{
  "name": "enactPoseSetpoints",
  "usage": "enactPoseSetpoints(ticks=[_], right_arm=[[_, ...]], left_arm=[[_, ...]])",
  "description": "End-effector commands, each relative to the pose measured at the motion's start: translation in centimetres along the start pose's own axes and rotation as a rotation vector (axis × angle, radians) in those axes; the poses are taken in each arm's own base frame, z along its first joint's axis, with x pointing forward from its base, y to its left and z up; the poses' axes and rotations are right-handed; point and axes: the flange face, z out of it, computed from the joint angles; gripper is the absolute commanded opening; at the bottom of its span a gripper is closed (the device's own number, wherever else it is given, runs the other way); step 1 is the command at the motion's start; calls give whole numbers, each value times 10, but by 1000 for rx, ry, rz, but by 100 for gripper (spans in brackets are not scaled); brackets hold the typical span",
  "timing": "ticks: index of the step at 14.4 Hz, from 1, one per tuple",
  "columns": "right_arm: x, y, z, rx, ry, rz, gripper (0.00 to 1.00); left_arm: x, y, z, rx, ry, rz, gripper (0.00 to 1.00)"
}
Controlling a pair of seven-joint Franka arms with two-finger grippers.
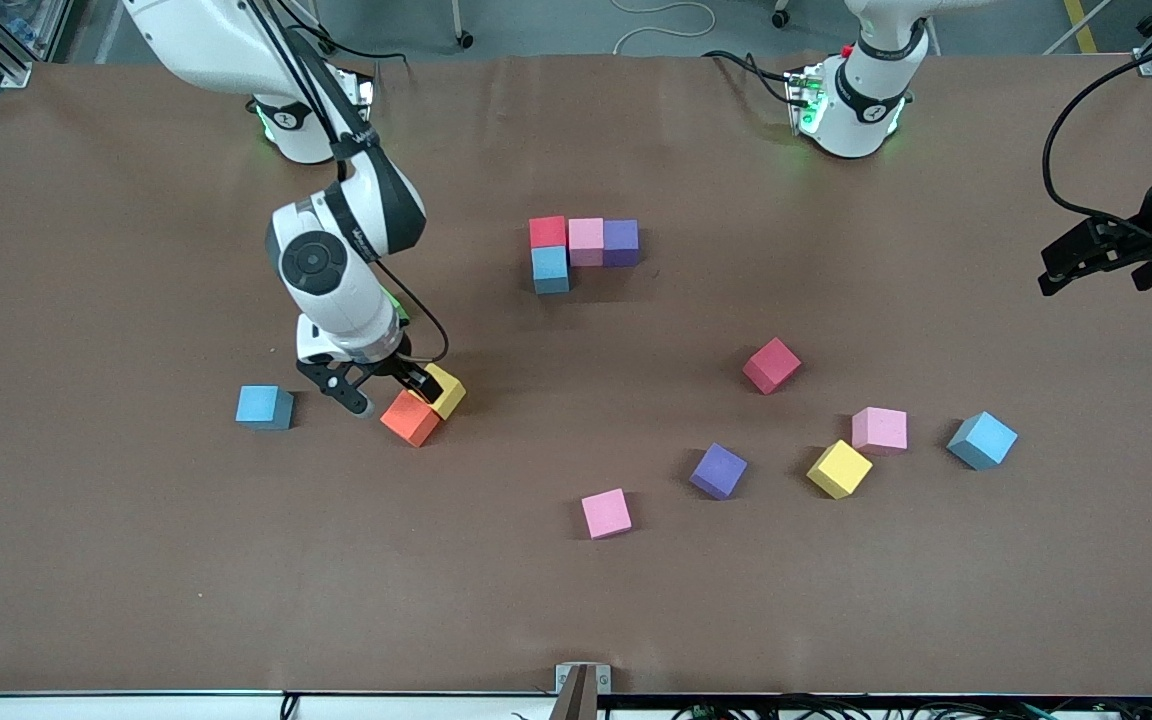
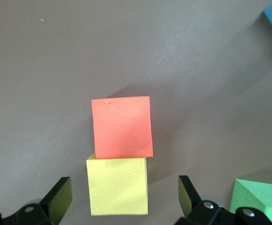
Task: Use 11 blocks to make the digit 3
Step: 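Lower the right gripper and grasp the yellow cube beside the orange cube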
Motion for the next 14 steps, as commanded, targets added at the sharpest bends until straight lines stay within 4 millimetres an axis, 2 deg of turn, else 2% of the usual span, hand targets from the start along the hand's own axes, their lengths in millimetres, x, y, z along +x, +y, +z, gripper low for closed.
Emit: enactPoseSetpoints(ticks=[1,9,10,12,14], right_arm=[[2,2,11,-2,1,17,100],[-11,-7,47,21,10,2,100],[-11,-8,47,23,11,2,100],[-10,-8,46,24,11,1,96],[-18,-11,47,18,6,-11,86]], left_arm=[[4,1,2,14,8,2,100],[4,0,2,15,7,0,100],[4,0,4,15,4,0,100],[4,0,3,15,4,0,100],[3,0,6,16,-2,1,100]])
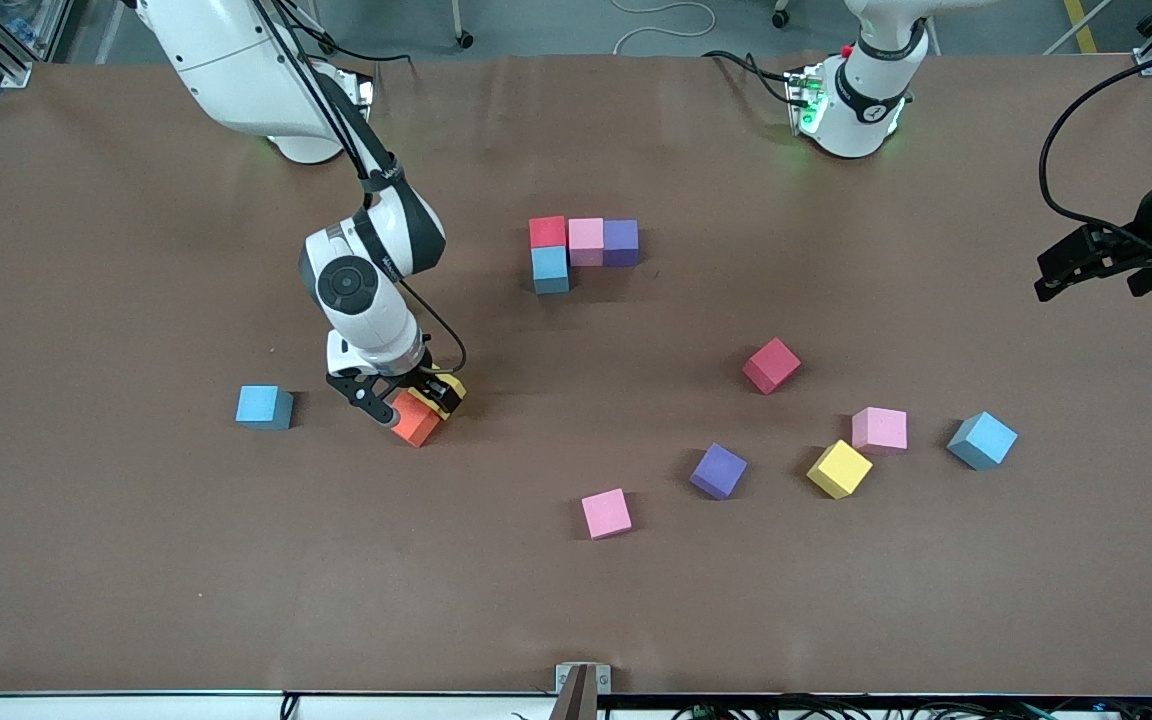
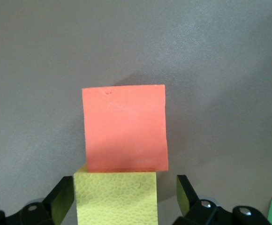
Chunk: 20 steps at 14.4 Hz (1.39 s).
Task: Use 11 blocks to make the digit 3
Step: 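Lower the right gripper and grasp the yellow cube beside the orange cube, then carry the yellow cube to the light blue cube and lower it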
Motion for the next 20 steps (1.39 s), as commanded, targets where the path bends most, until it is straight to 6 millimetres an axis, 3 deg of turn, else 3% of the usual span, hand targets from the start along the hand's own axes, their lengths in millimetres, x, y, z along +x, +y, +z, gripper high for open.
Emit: enactPoseSetpoints(ticks=[1,2,4,5,8,13,16,20], right_arm=[[-9,-7,-1,1,-1,-1,75],[-11,-8,-1,-1,-2,-14,45],[-15,-10,-1,0,-2,-27,13],[-16,-11,-2,1,2,-36,3],[-26,-26,-10,21,11,-147,0],[-92,-75,-32,65,23,-375,0],[-120,-98,-41,51,16,-591,0],[-134,-100,-44,-11,-24,-693,0]], left_arm=[[0,0,0,16,5,0,100],[-2,0,-2,17,5,0,100],[-3,-2,-4,18,5,-3,100],[-2,-2,-3,18,3,-3,100],[-2,-1,-1,18,0,-2,100],[-2,0,-2,17,5,-3,100],[-1,-1,-1,17,3,-5,100],[-1,-1,-1,17,3,-5,100]])
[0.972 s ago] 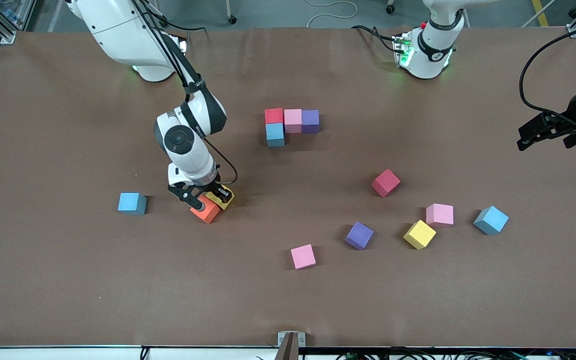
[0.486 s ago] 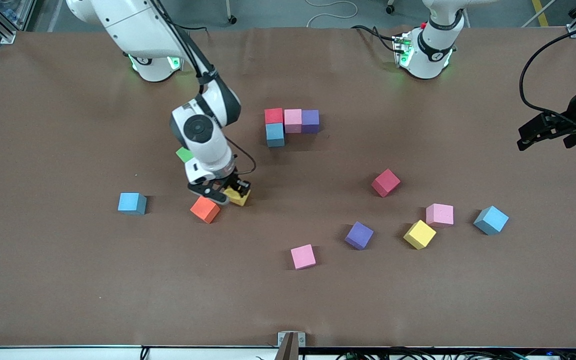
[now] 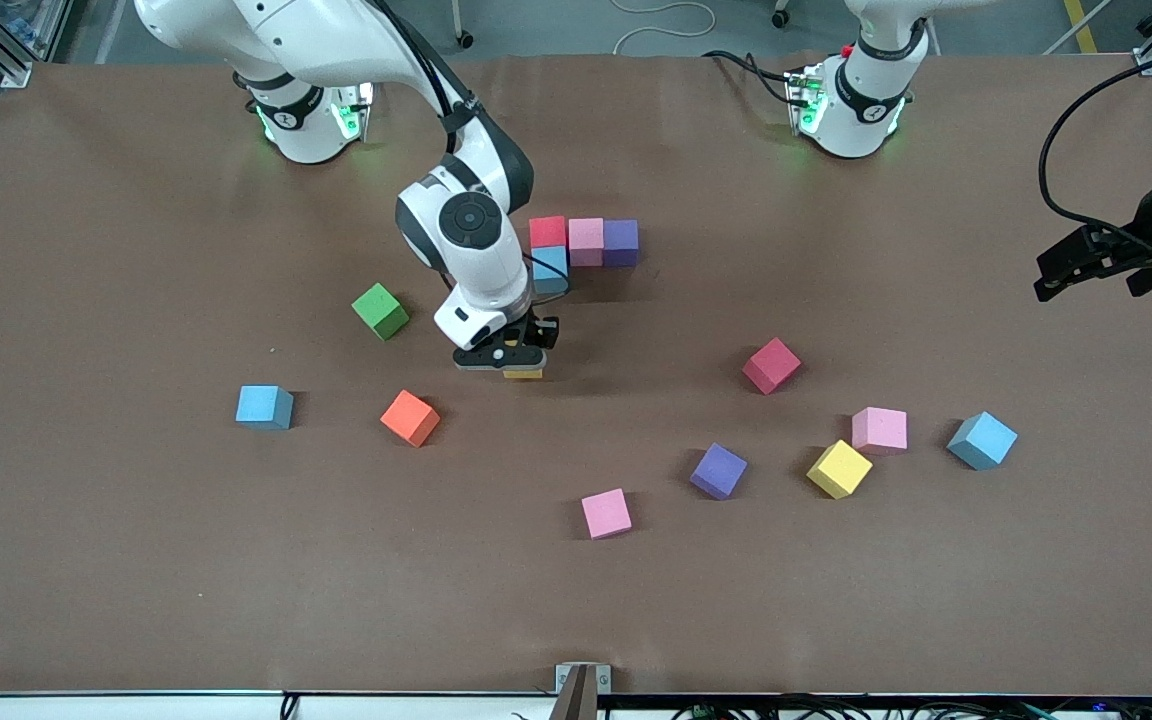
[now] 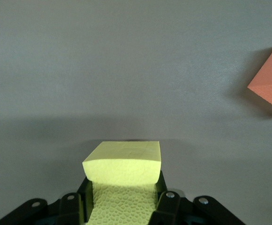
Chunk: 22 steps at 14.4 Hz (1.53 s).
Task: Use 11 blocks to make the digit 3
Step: 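Carry the yellow cube to the light blue cube and lower it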
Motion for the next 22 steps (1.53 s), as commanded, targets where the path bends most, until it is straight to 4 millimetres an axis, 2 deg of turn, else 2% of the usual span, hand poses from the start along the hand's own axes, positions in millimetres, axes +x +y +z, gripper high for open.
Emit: enactPoseSetpoints(ticks=[1,4,7,12,18,22], right_arm=[[-6,-12,3,-11,0,-58,0],[-18,-16,11,-21,-15,-70,0],[-41,-28,22,-6,-11,-83,0],[-78,-29,49,32,20,-82,0],[-107,-38,54,29,-9,-79,0],[-118,-33,54,26,-25,-79,0]], left_arm=[[-1,-1,-2,17,6,-4,100],[0,-1,-1,16,6,-4,100],[0,-1,0,16,6,-4,100],[0,-1,1,16,3,-4,100],[0,-1,0,17,4,-4,100],[0,-1,1,16,3,-4,100]])
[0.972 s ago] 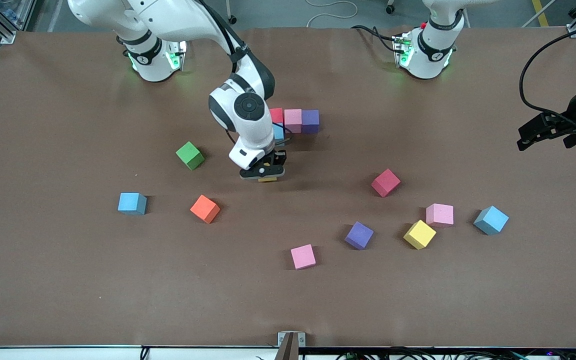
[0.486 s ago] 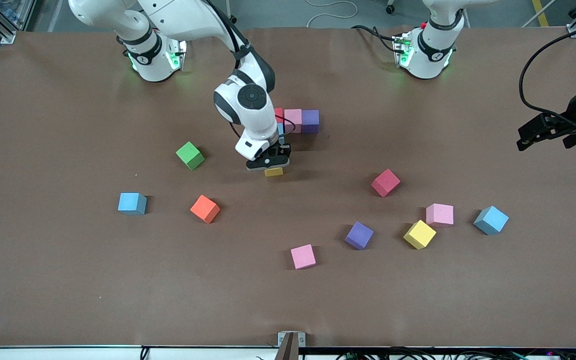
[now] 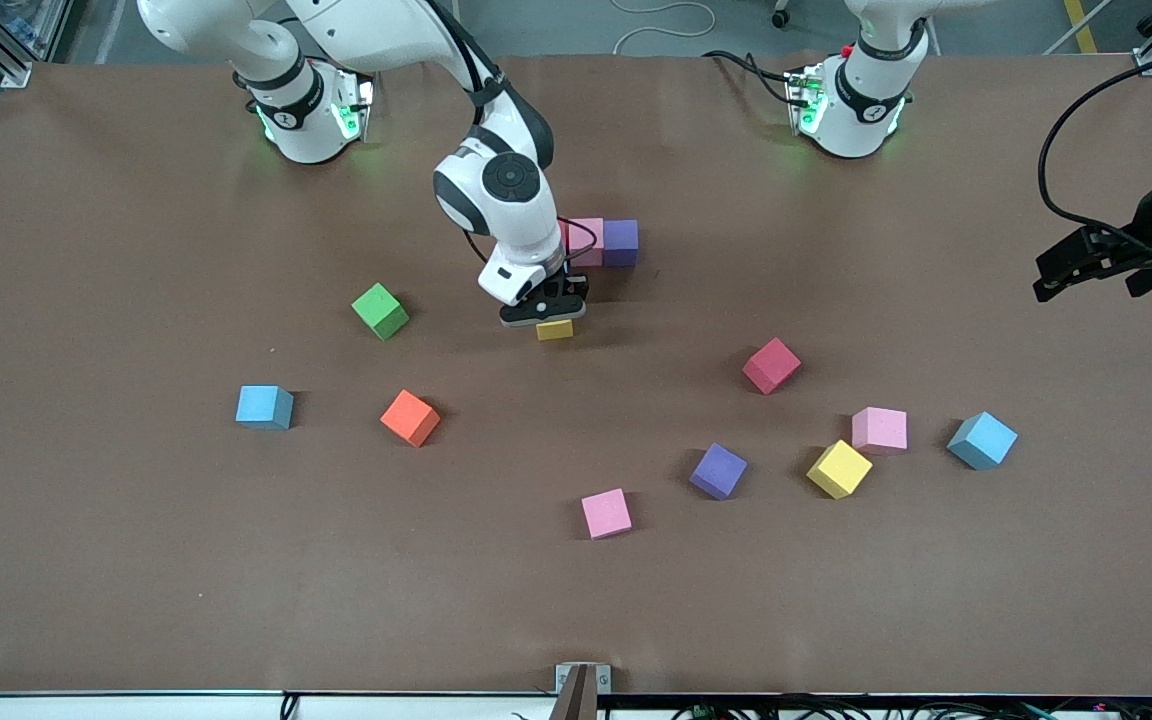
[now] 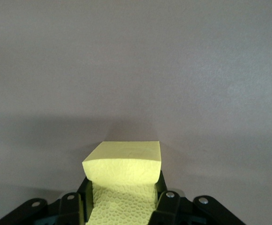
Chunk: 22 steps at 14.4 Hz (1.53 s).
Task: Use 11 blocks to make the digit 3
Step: 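Carry the yellow cube to the light blue cube and lower it, then hold the yellow cube against the light blue cube, then open the right gripper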
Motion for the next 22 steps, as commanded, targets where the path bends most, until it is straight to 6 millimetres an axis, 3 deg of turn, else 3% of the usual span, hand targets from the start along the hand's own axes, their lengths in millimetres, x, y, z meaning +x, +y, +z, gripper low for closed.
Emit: enactPoseSetpoints(ticks=[1,8,22], right_arm=[[-30,5,14,-19,-46,13,0],[-40,3,13,-10,-62,32,0],[-40,3,15,-8,-71,47,2]], left_arm=[[0,-1,-2,16,7,-4,100],[-1,-1,-1,17,5,-4,100],[0,-1,-4,16,13,-4,100]])
